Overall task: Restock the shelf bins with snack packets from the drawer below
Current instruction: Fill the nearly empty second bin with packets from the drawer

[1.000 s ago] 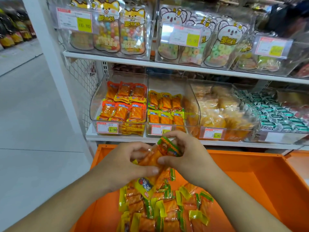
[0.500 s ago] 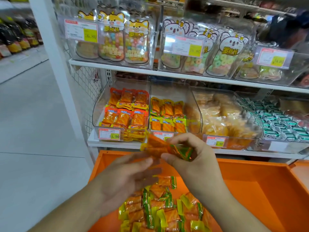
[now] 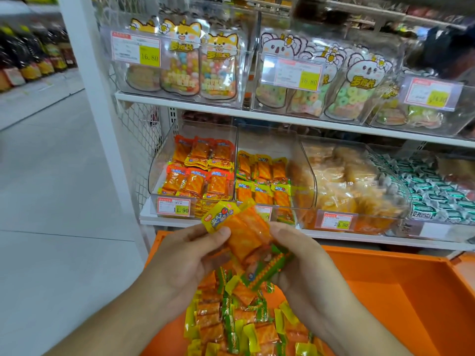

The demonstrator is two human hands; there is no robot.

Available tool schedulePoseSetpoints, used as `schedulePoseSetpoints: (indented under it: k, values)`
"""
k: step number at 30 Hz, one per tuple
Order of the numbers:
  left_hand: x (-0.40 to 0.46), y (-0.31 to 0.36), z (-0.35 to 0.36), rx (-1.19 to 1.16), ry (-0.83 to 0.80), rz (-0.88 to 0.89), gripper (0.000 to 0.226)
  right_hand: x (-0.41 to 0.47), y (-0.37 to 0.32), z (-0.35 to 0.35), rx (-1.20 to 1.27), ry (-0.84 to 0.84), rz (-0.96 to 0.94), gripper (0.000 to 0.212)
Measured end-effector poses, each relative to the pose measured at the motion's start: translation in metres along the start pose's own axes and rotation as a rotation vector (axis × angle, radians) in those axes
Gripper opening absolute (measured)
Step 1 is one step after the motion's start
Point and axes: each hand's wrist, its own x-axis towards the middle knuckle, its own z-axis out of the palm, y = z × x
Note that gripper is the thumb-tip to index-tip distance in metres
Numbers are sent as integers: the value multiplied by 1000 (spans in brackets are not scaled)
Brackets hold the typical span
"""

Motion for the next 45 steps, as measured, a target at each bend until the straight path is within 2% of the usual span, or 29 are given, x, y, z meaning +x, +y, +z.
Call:
schedulePoseSetpoints:
  k: [3, 5, 8, 10, 11, 13, 14, 17, 20, 22, 26, 28, 32, 45]
  values:
    - [2, 4, -3, 10, 24, 4, 19, 5, 3, -5, -12, 116, -82, 15]
    - [2, 5, -4, 18, 37, 2, 20, -3, 5, -9, -36, 199, -242, 17]
    - [2, 4, -4, 73, 53, 3, 25, -4, 10, -15, -545, 313, -658, 27]
    - [1, 1, -2, 102, 58, 2, 22, -6, 13, -14, -884, 254, -878, 34]
    - [1, 1, 0, 97, 49, 1, 21, -7, 19, -13, -1055, 190, -947, 41]
    - [0, 2, 2, 58, 17, -19, 21, -7, 33, -12, -1344, 69, -934, 65]
    - [0, 3, 2, 29, -1, -37, 23, -7, 36, -11, -1405, 45, -910, 73]
    - [-3, 5, -1, 18, -49, -41, 28, -9, 32, -7, -1367, 0, -878, 72]
    - [-4, 3, -3, 149, -37, 49, 23, -12, 25, -6, -1317, -80, -872, 64]
    - [-4, 2, -3, 197, -23, 78, 21, -12, 21, -5, -1191, -99, -798, 54]
    - [-4, 1, -1, 298, -64, 140, 21, -6, 16, -8, -932, 36, -709, 23]
    - [-4, 2, 2, 312, -84, 162, 22, -1, 16, -11, -831, 93, -657, 30]
    - [-2, 3, 5, 309, -98, 151, 24, 0, 9, -12, -524, -28, -401, 40]
    - [25, 22, 26, 570, -179, 207, 20, 19, -5, -21, -415, 3, -382, 37]
